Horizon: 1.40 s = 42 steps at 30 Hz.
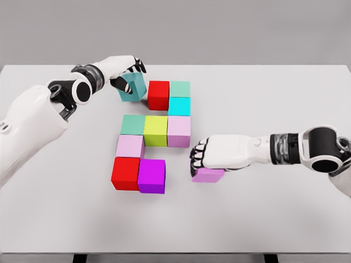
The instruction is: Assemble the squares on the desktop into the number 2
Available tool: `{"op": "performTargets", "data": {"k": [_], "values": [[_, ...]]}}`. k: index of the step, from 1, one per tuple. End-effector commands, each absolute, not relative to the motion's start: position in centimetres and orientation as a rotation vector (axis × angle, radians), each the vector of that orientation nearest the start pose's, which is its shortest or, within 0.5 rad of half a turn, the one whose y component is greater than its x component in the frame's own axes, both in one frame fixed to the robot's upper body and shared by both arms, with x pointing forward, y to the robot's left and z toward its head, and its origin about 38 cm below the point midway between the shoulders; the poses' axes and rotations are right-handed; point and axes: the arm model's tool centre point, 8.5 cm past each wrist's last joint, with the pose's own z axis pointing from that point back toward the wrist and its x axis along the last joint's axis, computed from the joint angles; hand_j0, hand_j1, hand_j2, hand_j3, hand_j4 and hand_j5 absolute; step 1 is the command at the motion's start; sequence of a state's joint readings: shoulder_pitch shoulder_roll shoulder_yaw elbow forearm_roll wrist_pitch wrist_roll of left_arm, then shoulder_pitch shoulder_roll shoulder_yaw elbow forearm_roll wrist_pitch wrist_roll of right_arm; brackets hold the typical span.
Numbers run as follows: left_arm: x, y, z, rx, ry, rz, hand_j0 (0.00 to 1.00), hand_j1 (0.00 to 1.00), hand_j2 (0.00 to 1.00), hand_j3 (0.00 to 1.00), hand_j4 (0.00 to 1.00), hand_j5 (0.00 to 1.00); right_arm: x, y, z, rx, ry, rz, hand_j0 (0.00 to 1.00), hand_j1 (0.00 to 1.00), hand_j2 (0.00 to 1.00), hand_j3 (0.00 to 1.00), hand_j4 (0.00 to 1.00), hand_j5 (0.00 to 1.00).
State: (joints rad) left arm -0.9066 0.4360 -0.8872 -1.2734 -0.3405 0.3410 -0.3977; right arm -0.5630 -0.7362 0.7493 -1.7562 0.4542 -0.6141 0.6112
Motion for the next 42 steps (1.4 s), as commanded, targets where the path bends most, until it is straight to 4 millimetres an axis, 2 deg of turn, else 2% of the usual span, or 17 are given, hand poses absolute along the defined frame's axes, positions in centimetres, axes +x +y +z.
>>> {"op": "performTargets", "data": {"k": [1, 4, 6, 7, 10, 17, 23, 25, 27, 28, 29, 32, 34, 36, 38, 40, 42], "values": [[53.0, 18.4, 20.6, 0.564, -1.170, -1.443, 0.74, 0.74, 0.74, 0.74, 0.74, 0.74, 35.5, -18.2, 18.0, 0.084, 1.795, -2.895, 0.65, 0.65, 0.65, 0.65, 0.65, 0.65], [53.0, 18.4, 20.5, 0.563, -1.169, -1.443, 0.76, 0.76, 0.76, 0.76, 0.76, 0.76, 35.5, -17.9, 18.1, 0.082, 1.802, -2.884, 0.72, 0.72, 0.72, 0.72, 0.72, 0.72], [53.0, 18.1, 20.4, 0.557, -1.170, -1.444, 0.77, 0.77, 0.77, 0.77, 0.77, 0.77, 35.6, -17.7, 18.3, 0.087, 1.806, -2.876, 0.79, 0.79, 0.79, 0.79, 0.79, 0.79], [53.0, 18.0, 20.4, 0.555, -1.171, -1.444, 0.77, 0.77, 0.77, 0.77, 0.77, 0.77, 35.7, -17.5, 18.4, 0.086, 1.811, -2.867, 0.89, 0.89, 0.89, 0.89, 0.89, 0.89], [53.2, 18.1, 20.0, 0.557, -1.162, -1.434, 0.77, 0.77, 0.77, 0.77, 0.77, 0.77, 35.8, -17.2, 18.8, 0.093, 1.817, -2.853, 1.00, 1.00, 1.00, 1.00, 1.00, 1.00], [53.4, 18.2, 19.7, 0.556, -1.156, -1.430, 0.78, 0.78, 0.78, 0.78, 0.78, 0.78, 36.2, -17.3, 19.4, 0.119, 1.825, -2.842, 1.00, 1.00, 1.00, 1.00, 1.00, 1.00], [53.3, 18.5, 19.8, 0.557, -1.156, -1.441, 0.97, 0.97, 0.97, 0.97, 0.97, 0.97, 36.8, -18.2, 20.5, 0.181, 1.844, -2.838, 1.00, 1.00, 1.00, 1.00, 1.00, 1.00], [53.2, 18.8, 20.2, 0.557, -1.156, -1.449, 0.98, 0.98, 0.98, 0.98, 0.98, 0.98, 37.2, -20.1, 21.4, 0.223, 1.866, -2.858, 1.00, 1.00, 1.00, 1.00, 1.00, 1.00], [52.9, 20.6, 20.5, 0.515, -1.126, -1.468, 1.00, 1.00, 1.00, 1.00, 1.00, 1.00, 37.7, -22.5, 23.1, 0.271, 1.916, -2.872, 1.00, 1.00, 1.00, 1.00, 1.00, 1.00], [52.8, 21.2, 20.5, 0.490, -1.122, -1.482, 1.00, 1.00, 1.00, 1.00, 1.00, 1.00, 37.7, -23.1, 23.2, 0.279, 1.908, -2.886, 1.00, 1.00, 1.00, 1.00, 1.00, 1.00], [52.4, 22.9, 21.2, 0.417, -1.120, -1.542, 1.00, 1.00, 1.00, 1.00, 1.00, 1.00, 37.9, -24.3, 23.9, 0.313, 1.888, -2.911, 1.00, 1.00, 1.00, 1.00, 1.00, 1.00], [50.4, 27.7, 23.8, 0.284, -1.291, -1.691, 1.00, 1.00, 1.00, 1.00, 1.00, 1.00, 37.9, -27.4, 24.7, 0.410, 1.790, -2.998, 1.00, 1.00, 1.00, 1.00, 1.00, 1.00], [48.9, 29.8, 24.7, 0.246, -1.380, -1.798, 1.00, 1.00, 1.00, 1.00, 1.00, 1.00, 37.7, -29.0, 24.7, 0.440, 1.726, -3.055, 1.00, 1.00, 1.00, 1.00, 1.00, 1.00], [47.8, 31.9, 24.4, 0.246, -1.375, -1.839, 1.00, 1.00, 1.00, 1.00, 1.00, 1.00, 37.4, -29.6, 24.2, 0.433, 1.692, -3.089, 1.00, 1.00, 1.00, 1.00, 1.00, 1.00], [47.3, 31.8, 22.8, 0.214, -1.352, -1.845, 1.00, 1.00, 1.00, 1.00, 1.00, 1.00, 37.2, -29.6, 23.5, 0.414, 1.667, -3.106, 1.00, 1.00, 1.00, 1.00, 1.00, 1.00], [47.1, 32.2, 22.6, 0.212, -1.349, -1.856, 1.00, 1.00, 1.00, 1.00, 1.00, 1.00, 36.9, -29.1, 22.2, 0.385, 1.614, -3.128, 1.00, 1.00, 1.00, 1.00, 1.00, 1.00], [46.5, 32.1, 22.3, 0.175, -1.390, -1.911, 1.00, 1.00, 1.00, 1.00, 1.00, 1.00, 36.4, -27.9, 20.5, 0.321, 1.600, -3.128, 1.00, 1.00, 1.00, 1.00, 1.00, 1.00]]}}
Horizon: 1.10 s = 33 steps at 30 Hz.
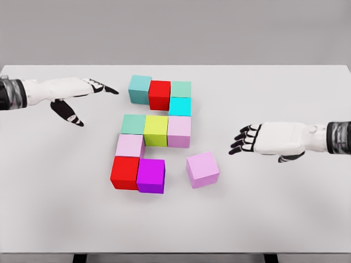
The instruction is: Assemble the squares on the desktop into the number 2
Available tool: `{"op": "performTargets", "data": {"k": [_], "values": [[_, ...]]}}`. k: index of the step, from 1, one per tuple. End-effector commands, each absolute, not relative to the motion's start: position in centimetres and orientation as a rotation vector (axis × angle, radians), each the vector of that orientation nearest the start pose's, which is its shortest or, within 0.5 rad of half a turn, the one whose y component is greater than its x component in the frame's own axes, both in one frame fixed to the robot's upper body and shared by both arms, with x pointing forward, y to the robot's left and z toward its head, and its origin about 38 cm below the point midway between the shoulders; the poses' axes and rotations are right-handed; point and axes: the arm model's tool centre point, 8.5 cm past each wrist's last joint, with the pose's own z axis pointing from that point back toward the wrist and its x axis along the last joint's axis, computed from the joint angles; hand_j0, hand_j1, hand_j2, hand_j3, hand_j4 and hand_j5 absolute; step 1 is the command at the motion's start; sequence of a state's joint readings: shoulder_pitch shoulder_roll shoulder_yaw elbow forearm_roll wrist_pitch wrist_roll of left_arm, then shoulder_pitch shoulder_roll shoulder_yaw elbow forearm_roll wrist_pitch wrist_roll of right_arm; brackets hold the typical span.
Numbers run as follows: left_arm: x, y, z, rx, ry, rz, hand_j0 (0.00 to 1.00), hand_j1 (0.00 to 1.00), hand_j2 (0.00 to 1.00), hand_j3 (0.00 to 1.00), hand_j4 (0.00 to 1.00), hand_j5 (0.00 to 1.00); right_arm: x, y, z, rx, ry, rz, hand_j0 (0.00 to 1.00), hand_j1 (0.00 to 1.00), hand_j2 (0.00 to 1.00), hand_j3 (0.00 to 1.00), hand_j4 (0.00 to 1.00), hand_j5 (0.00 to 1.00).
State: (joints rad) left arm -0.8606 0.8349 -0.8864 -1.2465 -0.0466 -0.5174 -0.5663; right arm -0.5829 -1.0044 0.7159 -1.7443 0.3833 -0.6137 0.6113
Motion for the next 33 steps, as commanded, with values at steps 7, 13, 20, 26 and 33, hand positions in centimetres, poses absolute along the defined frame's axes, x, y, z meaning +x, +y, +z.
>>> {"op": "performTargets", "data": {"k": [7, 13, 20, 26, 33], "values": [[50.7, 34.2, 20.9, 0.220, -1.350, -1.725, 1.00, 1.00, 1.00, 1.00, 1.00, 1.00, 35.4, -25.1, 18.1, 0.190, 1.581, -3.101, 1.00, 1.00, 1.00, 1.00, 1.00, 1.00], [54.0, 28.9, 21.9, 0.231, -1.205, -1.557, 1.00, 1.00, 1.00, 1.00, 1.00, 1.00, 35.2, -23.2, 17.6, 0.133, 1.612, -3.059, 1.00, 1.00, 1.00, 1.00, 1.00, 1.00], [54.0, 26.3, 23.2, 0.260, -1.154, -1.512, 1.00, 1.00, 1.00, 1.00, 1.00, 1.00, 35.0, -22.8, 17.3, 0.107, 1.604, -3.058, 1.00, 1.00, 1.00, 1.00, 1.00, 1.00], [55.0, 24.3, 22.2, 0.323, -1.088, -1.519, 1.00, 1.00, 1.00, 1.00, 1.00, 1.00, 34.8, -22.6, 17.0, 0.089, 1.602, -3.057, 1.00, 1.00, 1.00, 1.00, 1.00, 1.00], [55.8, 23.3, 21.0, 0.351, -1.043, -1.528, 1.00, 1.00, 1.00, 1.00, 1.00, 1.00, 35.2, -22.6, 17.5, 0.114, 1.617, -3.045, 1.00, 1.00, 1.00, 1.00, 1.00, 1.00]]}}
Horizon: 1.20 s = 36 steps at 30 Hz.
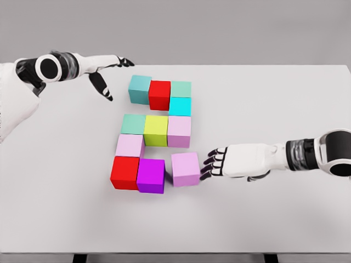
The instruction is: Assemble the squares on the desktop into the number 2
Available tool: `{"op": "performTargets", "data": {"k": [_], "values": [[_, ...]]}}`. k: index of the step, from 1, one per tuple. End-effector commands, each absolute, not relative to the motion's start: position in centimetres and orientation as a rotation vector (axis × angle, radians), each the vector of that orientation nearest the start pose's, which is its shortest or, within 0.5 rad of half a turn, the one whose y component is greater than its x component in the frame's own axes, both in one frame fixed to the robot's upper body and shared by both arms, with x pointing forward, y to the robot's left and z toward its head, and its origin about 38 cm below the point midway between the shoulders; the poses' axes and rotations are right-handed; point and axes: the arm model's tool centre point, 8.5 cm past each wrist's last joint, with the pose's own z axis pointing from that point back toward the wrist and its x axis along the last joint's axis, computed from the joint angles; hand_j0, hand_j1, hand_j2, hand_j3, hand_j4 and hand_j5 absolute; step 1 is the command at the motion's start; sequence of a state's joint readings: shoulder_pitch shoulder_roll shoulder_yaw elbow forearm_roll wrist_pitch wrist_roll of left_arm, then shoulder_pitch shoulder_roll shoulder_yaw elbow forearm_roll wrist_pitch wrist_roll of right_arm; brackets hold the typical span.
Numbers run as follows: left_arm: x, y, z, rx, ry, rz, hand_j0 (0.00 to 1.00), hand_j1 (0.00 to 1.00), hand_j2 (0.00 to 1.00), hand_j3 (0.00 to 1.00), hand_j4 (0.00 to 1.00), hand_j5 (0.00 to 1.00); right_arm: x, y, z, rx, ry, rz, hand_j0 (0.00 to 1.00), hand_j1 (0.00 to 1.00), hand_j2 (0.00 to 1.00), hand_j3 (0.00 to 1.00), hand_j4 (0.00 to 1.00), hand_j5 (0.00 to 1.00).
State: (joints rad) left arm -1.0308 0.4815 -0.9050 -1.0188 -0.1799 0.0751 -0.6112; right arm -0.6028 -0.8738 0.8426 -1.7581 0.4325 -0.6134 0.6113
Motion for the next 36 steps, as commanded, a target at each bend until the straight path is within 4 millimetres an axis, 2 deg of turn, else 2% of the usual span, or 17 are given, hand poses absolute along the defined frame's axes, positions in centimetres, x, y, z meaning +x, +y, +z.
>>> {"op": "performTargets", "data": {"k": [1, 3, 6, 8, 10, 11, 15, 27, 36], "values": [[55.8, 23.1, 20.8, 0.363, -1.036, -1.537, 1.00, 1.00, 1.00, 1.00, 1.00, 1.00, 36.0, -23.4, 18.7, 0.188, 1.640, -3.042, 1.00, 1.00, 1.00, 1.00, 1.00, 1.00], [55.9, 23.2, 20.8, 0.371, -1.032, -1.541, 1.00, 1.00, 1.00, 1.00, 1.00, 1.00, 37.7, -25.2, 19.7, 0.296, 1.669, -3.070, 1.00, 1.00, 1.00, 1.00, 1.00, 1.00], [56.0, 23.3, 20.9, 0.398, -1.022, -1.554, 1.00, 1.00, 1.00, 1.00, 1.00, 1.00, 38.9, -26.2, 19.5, 0.340, 1.665, -3.111, 1.00, 1.00, 1.00, 1.00, 1.00, 1.00], [56.0, 23.3, 21.0, 0.398, -1.023, -1.554, 1.00, 1.00, 1.00, 1.00, 1.00, 1.00, 39.0, -26.2, 19.4, 0.359, 1.644, -3.112, 1.00, 1.00, 1.00, 1.00, 1.00, 1.00], [55.9, 23.0, 20.8, 0.395, -1.023, -1.562, 1.00, 1.00, 1.00, 1.00, 1.00, 1.00, 39.2, -25.3, 19.2, 0.343, 1.662, -3.094, 1.00, 1.00, 1.00, 1.00, 1.00, 1.00], [55.8, 23.0, 20.6, 0.395, -1.015, -1.568, 1.00, 1.00, 1.00, 1.00, 1.00, 1.00, 39.7, -25.0, 18.7, 0.355, 1.660, -3.100, 1.00, 1.00, 1.00, 1.00, 1.00, 1.00], [55.9, 23.0, 20.7, 0.395, -1.016, -1.568, 1.00, 1.00, 1.00, 1.00, 1.00, 1.00, 41.4, -24.6, 19.0, 0.381, 1.698, -3.101, 1.00, 1.00, 1.00, 1.00, 1.00, 1.00], [55.7, 22.1, 20.5, 0.398, -1.011, -1.580, 1.00, 1.00, 1.00, 1.00, 1.00, 1.00, 40.5, -22.1, 16.5, 0.273, 1.616, -3.106, 1.00, 1.00, 1.00, 1.00, 1.00, 1.00], [55.7, 22.0, 20.4, 0.391, -1.014, -1.578, 1.00, 1.00, 1.00, 1.00, 1.00, 1.00, 39.7, -21.2, 16.5, 0.242, 1.601, -3.079, 1.00, 1.00, 1.00, 1.00, 1.00, 1.00]]}}
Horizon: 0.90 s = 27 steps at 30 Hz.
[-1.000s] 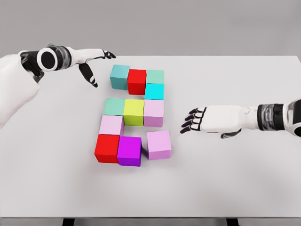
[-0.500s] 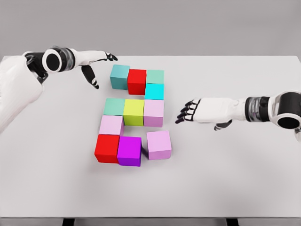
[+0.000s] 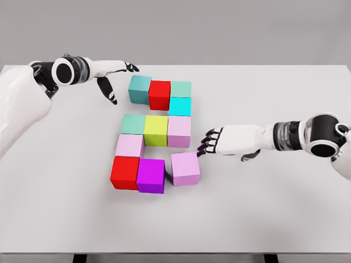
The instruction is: Assemble the squares on the desktop into the number 2
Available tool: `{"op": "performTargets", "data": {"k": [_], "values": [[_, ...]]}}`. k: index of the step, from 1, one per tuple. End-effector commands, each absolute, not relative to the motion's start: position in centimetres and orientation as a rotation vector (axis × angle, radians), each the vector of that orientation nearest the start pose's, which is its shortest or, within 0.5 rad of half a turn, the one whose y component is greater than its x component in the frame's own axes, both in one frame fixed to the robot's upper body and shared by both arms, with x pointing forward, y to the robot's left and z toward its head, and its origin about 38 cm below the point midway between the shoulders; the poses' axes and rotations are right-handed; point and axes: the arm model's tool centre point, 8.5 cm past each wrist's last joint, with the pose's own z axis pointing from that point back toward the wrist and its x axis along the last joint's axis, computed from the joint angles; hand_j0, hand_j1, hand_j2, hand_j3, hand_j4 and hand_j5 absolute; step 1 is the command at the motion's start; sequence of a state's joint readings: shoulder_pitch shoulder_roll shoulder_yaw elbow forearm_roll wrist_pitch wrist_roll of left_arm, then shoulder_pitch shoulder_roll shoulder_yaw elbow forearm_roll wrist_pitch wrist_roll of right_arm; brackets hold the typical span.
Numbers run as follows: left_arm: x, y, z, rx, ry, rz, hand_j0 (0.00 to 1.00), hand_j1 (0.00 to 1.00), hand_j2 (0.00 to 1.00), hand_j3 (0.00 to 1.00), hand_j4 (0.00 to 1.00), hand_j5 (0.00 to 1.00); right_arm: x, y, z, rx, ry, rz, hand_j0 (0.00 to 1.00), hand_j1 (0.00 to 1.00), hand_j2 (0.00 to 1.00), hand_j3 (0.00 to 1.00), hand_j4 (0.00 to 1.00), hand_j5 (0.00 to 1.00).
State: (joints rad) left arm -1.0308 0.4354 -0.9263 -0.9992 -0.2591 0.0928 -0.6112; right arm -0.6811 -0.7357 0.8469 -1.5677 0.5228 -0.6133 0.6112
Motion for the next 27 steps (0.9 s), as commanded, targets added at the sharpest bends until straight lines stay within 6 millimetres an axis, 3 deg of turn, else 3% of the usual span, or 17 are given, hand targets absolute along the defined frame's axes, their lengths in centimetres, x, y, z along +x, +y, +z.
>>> {"op": "performTargets", "data": {"k": [1, 6, 15, 19, 21, 23, 25, 27], "values": [[55.7, 22.2, 20.4, 0.392, -1.012, -1.576, 1.00, 1.00, 1.00, 1.00, 1.00, 1.00, 39.6, -21.0, 16.5, 0.239, 1.600, -3.074, 1.00, 1.00, 1.00, 1.00, 1.00, 1.00], [55.6, 22.2, 20.2, 0.387, -1.011, -1.577, 1.00, 1.00, 1.00, 1.00, 1.00, 1.00, 38.6, -19.9, 17.1, 0.215, 1.602, -3.020, 1.00, 1.00, 1.00, 1.00, 1.00, 1.00], [55.0, 21.4, 20.2, 0.380, -1.023, -1.617, 1.00, 1.00, 1.00, 1.00, 1.00, 1.00, 38.8, -20.0, 17.5, 0.227, 1.607, -3.016, 1.00, 1.00, 1.00, 1.00, 1.00, 1.00], [55.0, 21.5, 20.2, 0.381, -1.022, -1.616, 1.00, 1.00, 1.00, 1.00, 1.00, 1.00, 40.7, -21.7, 18.0, 0.306, 1.626, -3.066, 1.00, 1.00, 1.00, 1.00, 1.00, 1.00], [55.0, 21.5, 20.2, 0.381, -1.022, -1.616, 1.00, 1.00, 1.00, 1.00, 1.00, 1.00, 42.2, -23.5, 19.2, 0.398, 1.653, -3.089, 1.00, 1.00, 1.00, 1.00, 1.00, 1.00], [55.0, 21.5, 20.1, 0.379, -1.022, -1.617, 1.00, 1.00, 1.00, 1.00, 1.00, 1.00, 42.2, -25.3, 20.3, 0.442, 1.632, -3.109, 1.00, 1.00, 1.00, 1.00, 1.00, 1.00], [55.0, 21.4, 20.2, 0.378, -1.024, -1.617, 1.00, 1.00, 1.00, 1.00, 1.00, 1.00, 39.5, -26.4, 22.0, 0.450, 1.511, -3.088, 1.00, 1.00, 1.00, 1.00, 1.00, 1.00], [54.7, 21.0, 20.1, 0.364, -1.034, -1.624, 1.00, 1.00, 1.00, 1.00, 1.00, 1.00, 37.0, -25.7, 21.1, 0.351, 1.435, -3.079, 1.00, 1.00, 1.00, 1.00, 1.00, 1.00]]}}
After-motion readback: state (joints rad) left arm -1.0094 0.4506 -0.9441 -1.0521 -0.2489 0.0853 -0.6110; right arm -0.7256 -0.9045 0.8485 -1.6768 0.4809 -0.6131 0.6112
